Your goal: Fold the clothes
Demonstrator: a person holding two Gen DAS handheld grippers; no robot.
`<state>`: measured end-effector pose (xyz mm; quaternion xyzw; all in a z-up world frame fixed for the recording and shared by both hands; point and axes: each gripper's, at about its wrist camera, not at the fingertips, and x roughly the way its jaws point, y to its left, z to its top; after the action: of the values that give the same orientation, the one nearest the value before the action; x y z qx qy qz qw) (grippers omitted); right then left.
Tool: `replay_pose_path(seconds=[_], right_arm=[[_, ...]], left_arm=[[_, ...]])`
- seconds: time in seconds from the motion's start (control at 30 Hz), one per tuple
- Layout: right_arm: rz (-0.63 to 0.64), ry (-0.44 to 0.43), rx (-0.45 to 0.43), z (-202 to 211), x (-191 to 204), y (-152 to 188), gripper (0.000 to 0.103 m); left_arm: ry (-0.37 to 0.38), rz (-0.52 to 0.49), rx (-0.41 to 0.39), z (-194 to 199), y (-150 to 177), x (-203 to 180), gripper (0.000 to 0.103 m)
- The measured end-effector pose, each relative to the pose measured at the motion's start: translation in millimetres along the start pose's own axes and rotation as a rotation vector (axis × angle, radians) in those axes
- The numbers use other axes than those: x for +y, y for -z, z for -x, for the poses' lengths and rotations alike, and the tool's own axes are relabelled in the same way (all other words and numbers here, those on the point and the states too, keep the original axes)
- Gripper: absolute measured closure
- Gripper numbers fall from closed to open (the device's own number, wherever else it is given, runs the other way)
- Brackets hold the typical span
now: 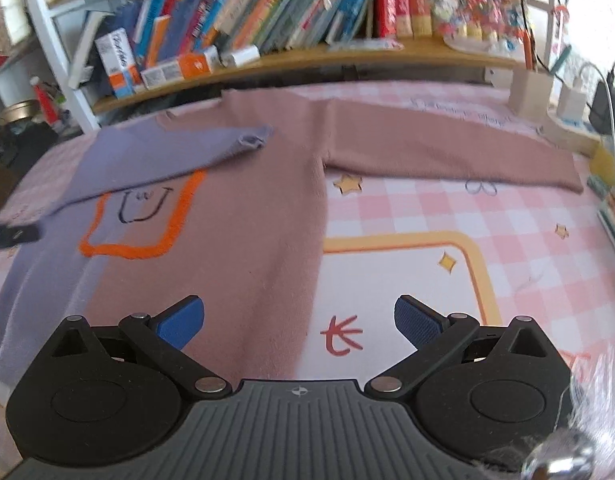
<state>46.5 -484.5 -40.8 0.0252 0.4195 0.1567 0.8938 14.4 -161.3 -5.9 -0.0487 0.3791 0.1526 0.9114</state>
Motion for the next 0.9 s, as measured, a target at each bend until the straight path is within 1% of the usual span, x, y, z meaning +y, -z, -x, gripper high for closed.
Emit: replay_pose_path(seconds=[0.1,0.23,0.37,0.57,0.67,0.83,0.9], right_arm=[[-0.024,0.014,0.020,-3,4,1,0.001],[-0.019,0.026,0.018,-2,15,4,0.003],[-0.019,0.084,0.007,5,24,6,0.003],[-0.067,0.146,0.011,10,29,11,0.003],[-0.100,0.175,0.020,12,30,15,0.004],[-0.141,0.205,0.031,14,34,20,0.010],[-0.150,0.214,0.031,15,36,21,0.012]], left_arm=[[-0.042,0.027,0.023,1,9,20,0.038],[-0.054,0.066,0.042,-4,14,44,0.037],[-0.056,0.106,0.089,-15,19,60,0.037],[-0.013,0.123,0.129,-26,28,76,0.036],[0.009,0.126,0.123,-29,27,79,0.032],[0.052,0.113,0.114,-32,23,80,0.032],[0.075,0.110,0.113,-33,22,80,0.033]])
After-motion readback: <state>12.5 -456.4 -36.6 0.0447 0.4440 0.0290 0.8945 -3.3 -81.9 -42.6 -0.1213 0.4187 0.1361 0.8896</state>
